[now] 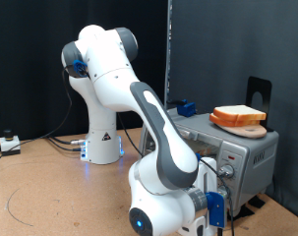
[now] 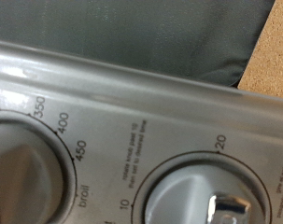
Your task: Make a piece of toast with the oven
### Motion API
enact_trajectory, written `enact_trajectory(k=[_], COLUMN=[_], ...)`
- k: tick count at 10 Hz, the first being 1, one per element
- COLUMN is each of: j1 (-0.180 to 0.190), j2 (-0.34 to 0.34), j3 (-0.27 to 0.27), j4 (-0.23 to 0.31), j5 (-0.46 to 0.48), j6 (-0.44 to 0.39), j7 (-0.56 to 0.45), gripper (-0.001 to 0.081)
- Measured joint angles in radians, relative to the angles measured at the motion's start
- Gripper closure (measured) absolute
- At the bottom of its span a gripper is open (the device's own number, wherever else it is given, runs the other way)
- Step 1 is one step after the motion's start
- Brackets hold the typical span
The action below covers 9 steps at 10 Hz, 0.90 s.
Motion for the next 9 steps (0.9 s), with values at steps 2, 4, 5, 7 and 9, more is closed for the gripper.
enact_trajectory(k=[2, 4, 5, 7, 9], j1=[0.000, 0.000, 0.001, -0.001, -0.002], j2=[-0.001, -0.001, -0.001, 0.000, 0.000], j3=[0.000, 0.000, -0.001, -0.004, -0.005], j4=[-0.003, -0.007, -0.011, -0.018, -0.019], j5=[0.002, 0.002, 0.002, 0.002, 0.002], j6=[0.002, 0.004, 0.017, 0.040, 0.033], j7=[0.000, 0.000, 0.000, 0.000, 0.000], gripper=[0.0112, 0.0286, 0.0460, 0.0686, 0.0776])
